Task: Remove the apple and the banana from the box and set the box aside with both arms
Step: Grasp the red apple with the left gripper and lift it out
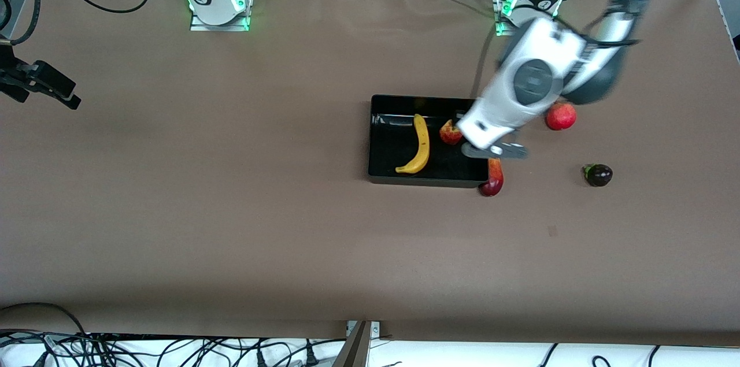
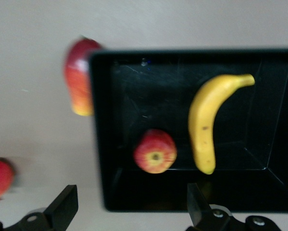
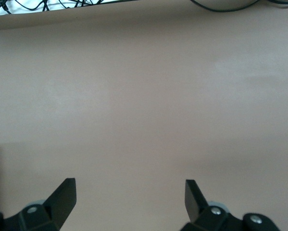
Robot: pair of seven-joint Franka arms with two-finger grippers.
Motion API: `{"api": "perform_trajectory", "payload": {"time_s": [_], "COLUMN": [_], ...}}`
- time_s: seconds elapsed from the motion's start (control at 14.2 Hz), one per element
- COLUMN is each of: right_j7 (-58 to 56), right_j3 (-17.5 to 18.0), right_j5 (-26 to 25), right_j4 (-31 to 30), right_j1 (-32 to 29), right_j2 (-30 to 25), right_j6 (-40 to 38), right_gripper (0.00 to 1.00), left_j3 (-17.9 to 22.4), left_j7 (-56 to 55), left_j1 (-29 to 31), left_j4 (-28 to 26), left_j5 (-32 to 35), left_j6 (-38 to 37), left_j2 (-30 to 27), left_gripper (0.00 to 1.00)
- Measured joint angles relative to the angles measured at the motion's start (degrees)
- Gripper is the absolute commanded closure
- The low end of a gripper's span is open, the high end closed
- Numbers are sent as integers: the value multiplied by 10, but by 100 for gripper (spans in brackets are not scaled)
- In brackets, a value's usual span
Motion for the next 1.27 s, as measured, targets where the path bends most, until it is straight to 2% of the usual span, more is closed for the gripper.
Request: {"api": "perform_trajectory", "payload": {"time_s": [0.14, 0.35, 0.42, 0.77, 0.84, 0.91, 0.99, 1.13, 1.27], "right_j7": [0, 0, 0, 5, 20, 41, 59, 75, 78], "right_j3": [0, 0, -1, -9, -11, -10, -10, -9, -8], "right_j5": [0, 0, 0, 0, 0, 0, 0, 0, 1], "right_j4": [0, 0, 0, 0, 0, 0, 0, 0, 0], "right_j1": [0, 0, 0, -1, -1, 0, 0, 0, 0], "right_j2": [0, 0, 0, 0, 0, 0, 0, 0, 0], "right_j6": [0, 0, -1, -8, -8, -9, -9, -9, -9], "right_gripper": [0, 0, 0, 0, 0, 0, 0, 0, 0], "left_j3": [-2, 1, 3, 6, 6, 6, 6, 5, 5], "left_j7": [-39, -43, -43, -69, -80, -90, -95, -97, -97], "left_j1": [-31, -30, -28, -25, -25, -25, -25, -26, -26], "left_j4": [-52, -137, -157, -173, -173, -173, -173, -171, -171], "left_j5": [25, 41, 54, 121, 140, 153, 159, 163, 163], "left_j6": [65, 196, 218, 251, 257, 260, 265, 270, 270], "left_j2": [0, 1, 3, 33, 43, 53, 61, 67, 67], "left_gripper": [0, 0, 0, 0, 17, 66, 82, 93, 95]}}
